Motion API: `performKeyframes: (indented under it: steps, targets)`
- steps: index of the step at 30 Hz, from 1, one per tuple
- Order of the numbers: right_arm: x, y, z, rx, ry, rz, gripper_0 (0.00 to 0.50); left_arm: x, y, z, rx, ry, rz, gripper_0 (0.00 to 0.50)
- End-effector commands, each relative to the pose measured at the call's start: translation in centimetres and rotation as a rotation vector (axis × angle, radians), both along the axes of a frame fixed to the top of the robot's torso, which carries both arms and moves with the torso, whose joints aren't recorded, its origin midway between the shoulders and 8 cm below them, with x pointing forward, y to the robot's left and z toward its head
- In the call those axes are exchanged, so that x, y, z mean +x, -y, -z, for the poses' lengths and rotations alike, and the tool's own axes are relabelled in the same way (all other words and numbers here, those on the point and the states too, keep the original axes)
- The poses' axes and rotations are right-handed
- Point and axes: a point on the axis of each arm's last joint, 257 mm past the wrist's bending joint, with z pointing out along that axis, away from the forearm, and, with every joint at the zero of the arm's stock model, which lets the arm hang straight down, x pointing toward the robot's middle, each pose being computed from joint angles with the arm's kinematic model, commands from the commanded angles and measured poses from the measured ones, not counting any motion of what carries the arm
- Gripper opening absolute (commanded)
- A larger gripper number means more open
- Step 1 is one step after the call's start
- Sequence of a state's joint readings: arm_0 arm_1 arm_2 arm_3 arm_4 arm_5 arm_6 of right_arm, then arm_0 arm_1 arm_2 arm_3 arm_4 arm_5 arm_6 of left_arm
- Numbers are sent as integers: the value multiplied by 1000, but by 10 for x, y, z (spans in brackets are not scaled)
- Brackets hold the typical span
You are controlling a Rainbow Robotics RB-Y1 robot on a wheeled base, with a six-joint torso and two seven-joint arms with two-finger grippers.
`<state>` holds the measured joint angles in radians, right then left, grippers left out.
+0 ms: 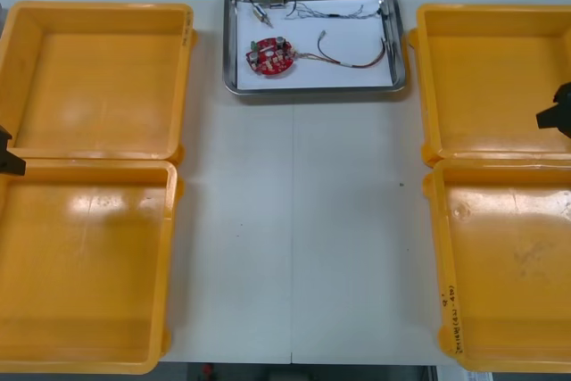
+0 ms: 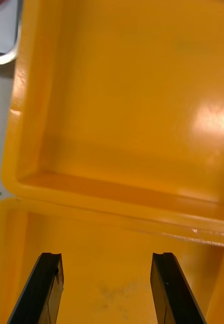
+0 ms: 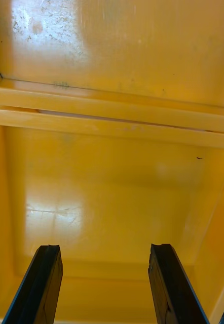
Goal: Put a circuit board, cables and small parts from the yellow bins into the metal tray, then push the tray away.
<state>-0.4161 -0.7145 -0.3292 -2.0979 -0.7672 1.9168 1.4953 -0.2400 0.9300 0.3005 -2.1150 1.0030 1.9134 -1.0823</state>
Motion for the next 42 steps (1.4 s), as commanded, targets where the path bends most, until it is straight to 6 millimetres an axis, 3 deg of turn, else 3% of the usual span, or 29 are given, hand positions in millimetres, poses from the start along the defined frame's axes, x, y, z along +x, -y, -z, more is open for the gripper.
performKeyframes:
  steps: [1, 8, 19, 35, 42]
  targets:
    - [-23, 36, 6, -10, -16, 83, 500, -3, -15, -16, 90, 22, 69, 500]
    - [-43, 50, 34, 1, -81, 119, 500, -3, -15, -16, 90, 22, 69, 500]
    - [-63, 61, 58, 19, -142, 154, 500, -3, -15, -16, 90, 22, 69, 500]
    - [-63, 62, 63, 59, -135, 224, 500, -3, -15, -16, 90, 22, 69, 500]
    - [-62, 52, 71, 137, -143, 293, 500, -3, -15, -16, 90, 22, 69, 500]
